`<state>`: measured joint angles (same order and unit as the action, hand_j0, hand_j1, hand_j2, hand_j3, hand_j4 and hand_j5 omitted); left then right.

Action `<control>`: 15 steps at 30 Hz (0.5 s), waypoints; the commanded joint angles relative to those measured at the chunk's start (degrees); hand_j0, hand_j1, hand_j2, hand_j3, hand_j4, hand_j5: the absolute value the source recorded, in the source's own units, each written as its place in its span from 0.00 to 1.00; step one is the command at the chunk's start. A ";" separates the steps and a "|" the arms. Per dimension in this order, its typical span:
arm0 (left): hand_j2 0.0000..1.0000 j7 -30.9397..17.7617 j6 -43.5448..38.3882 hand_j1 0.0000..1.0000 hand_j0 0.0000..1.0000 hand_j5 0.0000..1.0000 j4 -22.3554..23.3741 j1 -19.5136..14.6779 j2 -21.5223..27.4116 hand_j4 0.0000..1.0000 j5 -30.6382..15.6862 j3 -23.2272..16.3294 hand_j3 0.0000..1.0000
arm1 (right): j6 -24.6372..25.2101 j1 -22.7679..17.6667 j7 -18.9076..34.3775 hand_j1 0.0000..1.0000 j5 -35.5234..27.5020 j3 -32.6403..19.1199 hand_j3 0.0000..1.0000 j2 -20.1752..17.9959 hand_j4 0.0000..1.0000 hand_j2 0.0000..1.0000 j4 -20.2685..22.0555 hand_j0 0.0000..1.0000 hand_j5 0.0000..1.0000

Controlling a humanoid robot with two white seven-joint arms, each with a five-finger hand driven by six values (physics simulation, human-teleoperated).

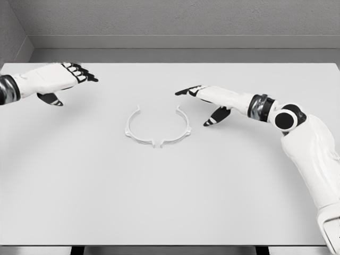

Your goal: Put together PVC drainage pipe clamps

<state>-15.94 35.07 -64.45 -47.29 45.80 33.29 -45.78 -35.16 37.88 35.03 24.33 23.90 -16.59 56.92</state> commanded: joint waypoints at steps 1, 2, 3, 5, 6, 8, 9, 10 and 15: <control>1.00 -2.87 -0.07 1.00 1.00 1.00 -0.59 0.00 0.96 1.00 -3.50 0.25 1.00 | 0.16 -0.09 -0.03 1.00 -0.34 0.88 1.00 0.60 1.00 1.00 0.13 1.00 1.00; 1.00 -2.87 -0.07 1.00 1.00 1.00 -0.68 0.26 0.96 1.00 -3.50 0.25 1.00 | 0.16 -0.09 -0.03 1.00 -0.42 2.02 1.00 0.77 1.00 1.00 0.13 1.00 1.00; 1.00 -3.39 -0.07 1.00 1.00 1.00 -0.68 0.26 0.96 1.00 -3.50 0.25 1.00 | 0.16 0.00 -0.03 1.00 -0.42 2.46 1.00 1.03 1.00 1.00 0.13 1.00 1.00; 1.00 -3.75 -0.07 1.00 1.00 1.00 -2.35 0.35 1.22 1.00 -3.50 0.25 1.00 | 0.16 0.00 -0.03 1.00 -0.33 2.46 1.00 1.21 1.00 1.00 0.04 1.00 1.00; 1.00 -3.75 -0.07 1.00 1.00 1.00 -2.53 0.35 1.48 1.00 -3.50 0.25 1.00 | 0.16 0.00 -0.03 1.00 -0.33 2.46 1.00 1.39 1.00 1.00 -0.14 1.00 1.00; 1.00 -4.01 -0.07 1.00 1.00 1.00 -2.62 0.35 1.48 1.00 -3.50 0.25 1.00 | 0.16 0.00 -0.03 1.00 -0.33 2.64 1.00 1.39 1.00 1.00 -0.31 1.00 1.00; 1.00 -4.01 -0.07 1.00 1.00 1.00 -2.70 0.35 1.57 1.00 -3.59 0.34 1.00 | 0.16 0.00 -0.03 1.00 -0.33 2.73 1.00 1.39 1.00 1.00 -0.40 1.00 1.00; 1.00 -4.10 -0.07 1.00 1.00 1.00 -2.70 0.35 1.57 1.00 -3.50 0.43 1.00 | 0.16 0.00 -0.03 1.00 -0.25 2.73 1.00 1.39 1.00 1.00 -0.40 1.00 1.00; 1.00 -4.19 -0.07 1.00 1.00 1.00 -2.70 0.35 1.57 1.00 -3.67 0.43 1.00 | 0.16 0.09 -0.03 1.00 0.46 2.99 1.00 2.79 1.00 1.00 -0.67 1.00 1.00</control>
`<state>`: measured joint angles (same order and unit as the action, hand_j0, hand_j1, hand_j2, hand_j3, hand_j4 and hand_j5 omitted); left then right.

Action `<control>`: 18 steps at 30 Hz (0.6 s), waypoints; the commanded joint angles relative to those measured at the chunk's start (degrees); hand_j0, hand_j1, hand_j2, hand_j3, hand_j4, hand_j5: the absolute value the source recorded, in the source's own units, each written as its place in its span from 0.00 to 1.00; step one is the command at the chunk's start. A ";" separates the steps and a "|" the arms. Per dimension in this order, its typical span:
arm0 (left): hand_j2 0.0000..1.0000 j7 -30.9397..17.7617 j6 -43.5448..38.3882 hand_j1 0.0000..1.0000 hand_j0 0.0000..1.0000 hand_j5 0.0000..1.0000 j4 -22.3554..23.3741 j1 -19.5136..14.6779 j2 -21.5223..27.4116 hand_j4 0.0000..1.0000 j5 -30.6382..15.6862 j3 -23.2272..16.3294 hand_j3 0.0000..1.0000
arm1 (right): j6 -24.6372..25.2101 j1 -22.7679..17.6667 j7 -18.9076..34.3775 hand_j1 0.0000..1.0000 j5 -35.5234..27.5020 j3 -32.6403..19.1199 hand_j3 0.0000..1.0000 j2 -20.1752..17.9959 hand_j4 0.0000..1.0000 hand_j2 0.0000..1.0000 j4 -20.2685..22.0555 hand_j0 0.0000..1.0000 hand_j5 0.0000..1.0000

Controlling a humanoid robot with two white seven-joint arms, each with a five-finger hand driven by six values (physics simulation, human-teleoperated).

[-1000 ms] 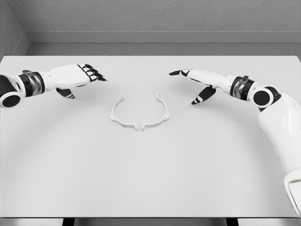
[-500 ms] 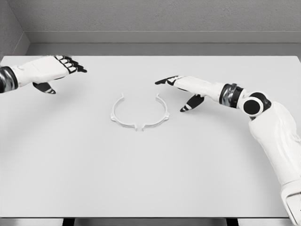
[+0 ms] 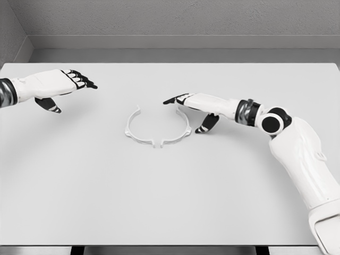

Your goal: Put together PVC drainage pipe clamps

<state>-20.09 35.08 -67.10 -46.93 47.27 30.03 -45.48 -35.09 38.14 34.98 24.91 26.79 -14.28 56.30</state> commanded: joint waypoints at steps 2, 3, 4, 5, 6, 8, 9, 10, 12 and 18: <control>1.00 -0.04 -0.08 1.00 1.00 1.00 -0.05 0.09 0.02 1.00 -0.41 0.04 1.00 | 0.09 0.09 0.02 1.00 -0.13 0.37 1.00 1.00 1.00 1.00 -0.05 1.00 1.00; 1.00 -0.04 -0.08 1.00 1.00 1.00 -0.13 0.09 0.02 1.00 -0.41 0.04 1.00 | 0.09 0.18 0.02 1.00 -0.13 0.37 1.00 1.00 1.00 1.00 0.04 1.00 1.00; 1.00 -0.04 -0.08 1.00 1.00 1.00 -0.22 0.09 0.02 1.00 -0.67 0.04 1.00 | 0.09 0.26 0.02 1.00 -0.13 0.37 1.00 1.18 1.00 1.00 0.04 1.00 1.00; 1.00 -0.04 -0.08 1.00 1.00 1.00 -0.49 0.09 0.02 1.00 -0.85 0.13 1.00 | 0.09 0.35 0.02 1.00 -0.13 0.37 1.00 1.36 1.00 1.00 0.04 1.00 1.00; 1.00 -0.04 -0.08 1.00 1.00 1.00 -0.49 0.09 0.02 1.00 -0.94 0.04 1.00 | 0.09 0.61 0.02 1.00 -0.13 0.37 1.00 1.36 1.00 1.00 0.13 1.00 1.00; 1.00 -0.04 -0.08 1.00 1.00 1.00 -0.49 0.09 0.02 1.00 -0.94 0.13 1.00 | 0.09 0.62 0.02 1.00 -0.13 0.37 1.00 1.36 1.00 1.00 0.13 1.00 1.00; 1.00 -0.04 -0.08 1.00 1.00 1.00 -0.49 0.09 -0.07 1.00 -0.94 0.13 1.00 | 0.09 0.62 0.02 1.00 -0.13 0.37 1.00 1.44 1.00 1.00 0.13 1.00 1.00; 1.00 -0.04 -0.08 1.00 1.00 1.00 -0.57 0.09 -0.25 1.00 -0.94 0.13 1.00 | 0.09 0.70 0.02 1.00 -0.13 0.37 1.00 1.44 1.00 1.00 0.13 1.00 1.00; 1.00 -0.39 -0.08 1.00 1.00 1.00 -1.63 0.26 -0.16 1.00 -1.03 0.04 1.00 | 0.09 0.79 0.02 1.00 -0.13 0.28 1.00 1.53 1.00 1.00 0.13 1.00 1.00; 1.00 -0.39 -0.08 1.00 1.00 1.00 -1.72 0.61 -0.07 1.00 -1.29 0.31 1.00 | 0.09 0.79 0.02 1.00 -0.13 0.28 1.00 0.83 1.00 1.00 -0.31 1.00 1.00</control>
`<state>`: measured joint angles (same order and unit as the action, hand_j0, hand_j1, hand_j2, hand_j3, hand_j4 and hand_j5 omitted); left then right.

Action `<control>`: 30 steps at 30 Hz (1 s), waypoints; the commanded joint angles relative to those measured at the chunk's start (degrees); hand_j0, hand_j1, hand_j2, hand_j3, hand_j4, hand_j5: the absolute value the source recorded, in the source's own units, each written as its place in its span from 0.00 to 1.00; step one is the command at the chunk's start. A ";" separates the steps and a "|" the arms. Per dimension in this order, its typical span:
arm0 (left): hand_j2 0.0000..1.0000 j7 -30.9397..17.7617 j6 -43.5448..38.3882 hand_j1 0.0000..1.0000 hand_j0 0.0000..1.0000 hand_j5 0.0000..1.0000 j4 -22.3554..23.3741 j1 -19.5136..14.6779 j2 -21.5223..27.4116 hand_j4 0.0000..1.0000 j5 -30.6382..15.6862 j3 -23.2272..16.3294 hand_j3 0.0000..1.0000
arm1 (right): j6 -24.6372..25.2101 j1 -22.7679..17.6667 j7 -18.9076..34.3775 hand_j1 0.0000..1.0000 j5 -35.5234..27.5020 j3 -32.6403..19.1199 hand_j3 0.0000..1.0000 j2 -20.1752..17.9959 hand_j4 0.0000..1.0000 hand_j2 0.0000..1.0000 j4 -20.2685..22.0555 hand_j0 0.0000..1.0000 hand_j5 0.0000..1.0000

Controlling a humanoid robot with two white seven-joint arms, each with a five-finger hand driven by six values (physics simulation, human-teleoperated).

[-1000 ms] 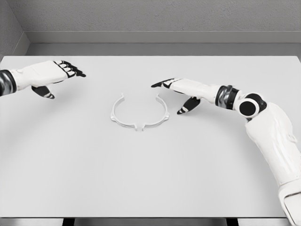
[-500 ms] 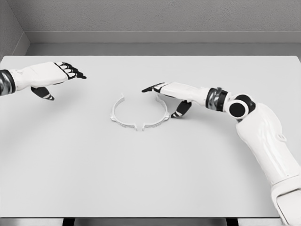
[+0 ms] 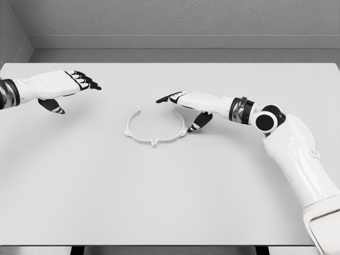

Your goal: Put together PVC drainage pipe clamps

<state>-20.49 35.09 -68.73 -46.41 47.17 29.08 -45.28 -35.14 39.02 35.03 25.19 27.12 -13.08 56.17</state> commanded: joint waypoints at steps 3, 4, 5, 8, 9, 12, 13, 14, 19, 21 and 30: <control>1.00 0.01 -0.09 1.00 1.00 1.00 -0.18 0.09 0.03 1.00 -0.34 0.10 1.00 | 0.14 0.09 -0.03 1.00 -0.49 -0.92 1.00 -3.18 1.00 1.00 -0.71 1.00 1.00; 1.00 0.01 -0.09 1.00 1.00 1.00 -0.09 0.00 -0.06 1.00 -0.34 0.10 1.00 | 0.14 0.09 -0.03 1.00 -0.66 -2.24 1.00 -3.97 1.00 1.00 -0.62 1.00 1.00; 1.00 0.01 -0.09 1.00 1.00 1.00 -0.09 0.00 0.03 1.00 -0.42 0.10 1.00 | 0.14 0.09 -0.03 1.00 -0.93 -4.17 1.00 -4.77 1.00 1.00 -0.53 1.00 1.00; 1.00 0.01 -0.09 1.00 1.00 1.00 -0.09 0.00 -0.06 1.00 -0.42 0.10 1.00 | 0.14 0.26 -0.03 1.00 -1.02 -5.23 1.00 -5.29 1.00 1.00 -0.27 1.00 1.00; 1.00 0.01 -0.09 1.00 1.00 1.00 -0.09 0.00 0.03 1.00 -0.42 0.10 1.00 | 0.14 0.35 -0.03 1.00 -1.10 -5.32 1.00 -6.00 1.00 1.00 -0.27 1.00 1.00; 1.00 0.01 -0.09 1.00 1.00 1.00 -0.18 0.00 0.03 1.00 -0.42 0.19 1.00 | 0.14 0.70 -0.03 1.00 -1.19 -7.87 1.00 -7.23 1.00 1.00 -0.27 1.00 1.00; 1.00 0.01 -0.09 1.00 1.00 1.00 -0.18 0.00 0.20 1.00 -0.95 0.28 1.00 | 0.14 0.70 -0.03 1.00 -1.19 -7.87 1.00 -7.31 1.00 1.00 -0.27 1.00 1.00; 1.00 0.01 -0.09 1.00 1.00 1.00 -0.18 0.00 0.20 1.00 -1.22 0.28 1.00 | 0.14 0.70 -0.03 1.00 -1.19 -7.96 1.00 -7.23 1.00 1.00 -0.27 1.00 1.00; 1.00 -0.78 -0.09 1.00 1.00 1.00 -0.18 1.85 -5.07 1.00 -1.04 0.01 1.00 | 0.14 0.70 -0.03 1.00 -1.19 -7.87 1.00 -7.14 1.00 1.00 0.00 1.00 1.00; 1.00 -1.92 -0.09 1.00 1.00 1.00 -0.18 1.41 -7.44 1.00 -1.04 0.01 1.00 | 0.14 0.70 -0.03 1.00 -1.19 -7.87 1.00 -7.14 1.00 1.00 0.00 1.00 1.00; 1.00 -3.68 -0.09 1.00 1.00 1.00 -0.09 0.88 -12.72 1.00 -0.95 -0.43 1.00 | 0.14 0.97 -0.03 1.00 -1.02 -7.96 1.00 -7.32 1.00 1.00 -0.09 1.00 1.00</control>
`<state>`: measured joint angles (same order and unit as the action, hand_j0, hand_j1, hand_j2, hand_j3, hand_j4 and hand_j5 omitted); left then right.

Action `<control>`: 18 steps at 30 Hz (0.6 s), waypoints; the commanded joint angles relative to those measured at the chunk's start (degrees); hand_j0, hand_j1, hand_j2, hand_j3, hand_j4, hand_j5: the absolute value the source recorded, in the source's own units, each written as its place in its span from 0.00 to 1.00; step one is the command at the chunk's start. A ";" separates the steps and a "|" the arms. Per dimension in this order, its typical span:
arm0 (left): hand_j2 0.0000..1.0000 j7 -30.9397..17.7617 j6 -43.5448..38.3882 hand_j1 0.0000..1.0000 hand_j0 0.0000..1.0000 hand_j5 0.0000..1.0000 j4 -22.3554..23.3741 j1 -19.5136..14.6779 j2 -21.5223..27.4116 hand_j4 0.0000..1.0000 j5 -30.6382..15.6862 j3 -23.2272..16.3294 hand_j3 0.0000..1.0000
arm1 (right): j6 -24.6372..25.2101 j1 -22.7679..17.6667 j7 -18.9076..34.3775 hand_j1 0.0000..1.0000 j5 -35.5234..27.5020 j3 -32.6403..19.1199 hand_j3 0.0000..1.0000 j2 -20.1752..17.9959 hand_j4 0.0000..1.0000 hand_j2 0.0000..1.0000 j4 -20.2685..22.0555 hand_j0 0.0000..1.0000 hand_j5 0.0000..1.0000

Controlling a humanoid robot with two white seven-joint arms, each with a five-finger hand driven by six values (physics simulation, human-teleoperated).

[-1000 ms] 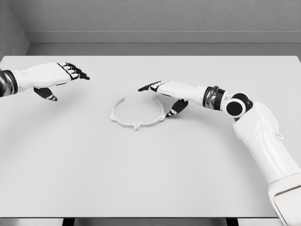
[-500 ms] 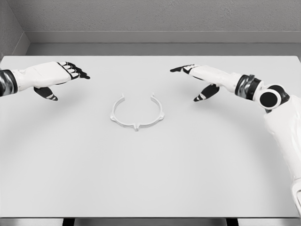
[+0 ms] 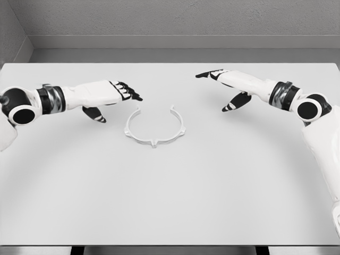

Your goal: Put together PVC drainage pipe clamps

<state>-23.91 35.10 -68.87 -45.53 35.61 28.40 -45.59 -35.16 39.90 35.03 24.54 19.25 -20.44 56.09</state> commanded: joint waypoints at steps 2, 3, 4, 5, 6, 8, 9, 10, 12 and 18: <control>1.00 -0.26 -0.10 1.00 1.00 1.00 0.22 0.09 -1.16 1.00 -0.28 -0.11 1.00 | 0.16 0.09 -0.03 1.00 -0.37 0.00 1.00 0.14 1.00 1.00 -0.01 1.00 1.00; 1.00 -0.26 -0.10 1.00 1.00 1.00 0.40 0.09 -1.16 1.00 -0.19 -0.11 1.00 | 0.16 0.18 -0.03 1.00 -0.37 0.00 1.00 0.22 1.00 1.00 -0.10 1.00 1.00; 1.00 -0.26 -0.10 1.00 1.00 1.00 0.31 0.09 -1.16 1.00 -0.19 -0.11 1.00 | 0.16 0.18 -0.03 1.00 -0.37 0.00 1.00 0.22 1.00 1.00 -0.10 1.00 1.00; 1.00 -0.26 -0.10 1.00 1.00 1.00 0.40 0.09 -1.16 1.00 -0.19 -0.02 1.00 | 0.16 0.18 -0.03 1.00 -0.37 0.26 1.00 0.31 1.00 1.00 -0.10 1.00 1.00; 1.00 -0.26 -0.10 1.00 1.00 1.00 0.49 0.00 -1.07 1.00 -0.19 -0.11 1.00 | 0.16 0.18 -0.03 1.00 -0.37 0.26 1.00 0.31 1.00 1.00 -0.10 1.00 1.00; 1.00 -0.26 -0.10 1.00 1.00 1.00 0.66 0.00 -1.16 1.00 -0.01 -0.11 1.00 | 0.16 0.35 -0.03 1.00 -0.37 0.26 1.00 0.40 1.00 1.00 -0.10 1.00 1.00; 1.00 -0.26 -0.10 1.00 1.00 1.00 0.75 0.00 -1.16 1.00 0.07 -0.11 1.00 | 0.16 0.70 -0.03 1.00 -0.37 0.26 1.00 0.40 1.00 1.00 -0.10 1.00 1.00; 1.00 -0.26 -0.10 1.00 1.00 1.00 0.84 -0.09 -1.25 1.00 0.42 -0.11 1.00 | 0.16 0.70 -0.03 1.00 -0.37 0.35 1.00 0.49 1.00 1.00 -0.10 1.00 1.00; 1.00 -0.26 -0.10 1.00 1.00 1.00 0.75 -0.09 -1.95 1.00 1.30 -0.11 1.00 | 0.16 0.53 -0.03 1.00 -0.37 0.26 1.00 0.40 1.00 1.00 -0.10 1.00 1.00; 1.00 -0.26 -0.10 1.00 1.00 1.00 0.93 -0.09 -3.45 1.00 2.44 -0.29 1.00 | 0.16 0.53 -0.03 1.00 -0.37 0.17 1.00 0.40 1.00 1.00 -0.19 1.00 1.00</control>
<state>-24.20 35.11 -67.98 -45.62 32.64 30.76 -45.91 -35.16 40.43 35.03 24.62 19.52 -20.02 55.92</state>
